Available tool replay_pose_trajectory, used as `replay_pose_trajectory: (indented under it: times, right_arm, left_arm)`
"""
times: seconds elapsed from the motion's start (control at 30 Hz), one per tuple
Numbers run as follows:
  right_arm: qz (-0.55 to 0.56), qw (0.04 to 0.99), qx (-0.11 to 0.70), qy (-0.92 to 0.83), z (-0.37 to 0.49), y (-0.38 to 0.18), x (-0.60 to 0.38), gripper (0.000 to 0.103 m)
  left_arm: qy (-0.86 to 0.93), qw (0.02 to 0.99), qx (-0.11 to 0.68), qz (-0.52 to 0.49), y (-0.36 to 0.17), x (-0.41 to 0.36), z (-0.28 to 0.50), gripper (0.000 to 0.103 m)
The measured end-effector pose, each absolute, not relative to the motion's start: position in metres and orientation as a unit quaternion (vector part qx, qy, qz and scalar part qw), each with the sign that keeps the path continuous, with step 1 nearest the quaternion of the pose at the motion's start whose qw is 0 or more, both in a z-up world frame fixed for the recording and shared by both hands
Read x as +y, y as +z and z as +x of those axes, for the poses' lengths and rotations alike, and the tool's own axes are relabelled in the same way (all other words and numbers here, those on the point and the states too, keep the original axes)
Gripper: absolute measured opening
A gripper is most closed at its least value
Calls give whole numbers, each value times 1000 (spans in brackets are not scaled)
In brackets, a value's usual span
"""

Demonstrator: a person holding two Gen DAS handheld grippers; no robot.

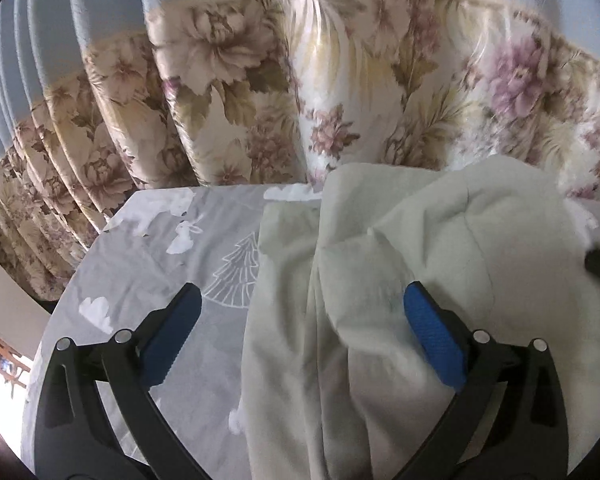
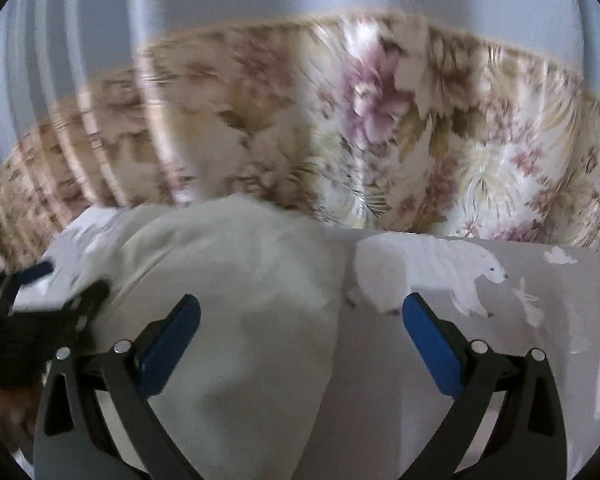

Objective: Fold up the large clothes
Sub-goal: 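Press and smooth the folded jacket bundle with both open grippers, then grasp the jacket bundle with the left gripper while the right gripper grasps it too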

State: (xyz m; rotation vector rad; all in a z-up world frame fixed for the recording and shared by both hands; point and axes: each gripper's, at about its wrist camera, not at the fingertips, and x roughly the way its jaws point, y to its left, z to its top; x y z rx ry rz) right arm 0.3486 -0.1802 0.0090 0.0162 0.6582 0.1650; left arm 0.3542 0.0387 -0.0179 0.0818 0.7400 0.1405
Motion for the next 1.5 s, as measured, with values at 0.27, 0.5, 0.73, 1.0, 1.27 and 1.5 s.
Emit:
replay_pose_trajectory:
  times: [0.27, 0.5, 0.73, 1.0, 1.27, 1.5]
  right_arm:
    - [-5, 946, 317, 59, 287, 6, -193, 101]
    - [-19, 935, 349, 54, 288, -35, -178, 100]
    - [-8, 934, 353, 58, 288, -27, -181, 101]
    - [56, 938, 328, 96, 299, 10, -190, 101]
    - [57, 932, 344, 98, 331, 10, -181, 101]
    - [67, 912, 388, 114, 353, -22, -179, 101]
  left_arm:
    - [56, 930, 363, 21, -16, 35, 314, 100]
    - [77, 918, 387, 32, -46, 39, 305, 100]
    - [51, 926, 374, 6, -48, 50, 302, 100]
    - [44, 936, 348, -30, -15, 61, 300, 100]
    - [16, 940, 341, -19, 1, 50, 326, 100]
    - [8, 922, 388, -13, -45, 52, 347, 100]
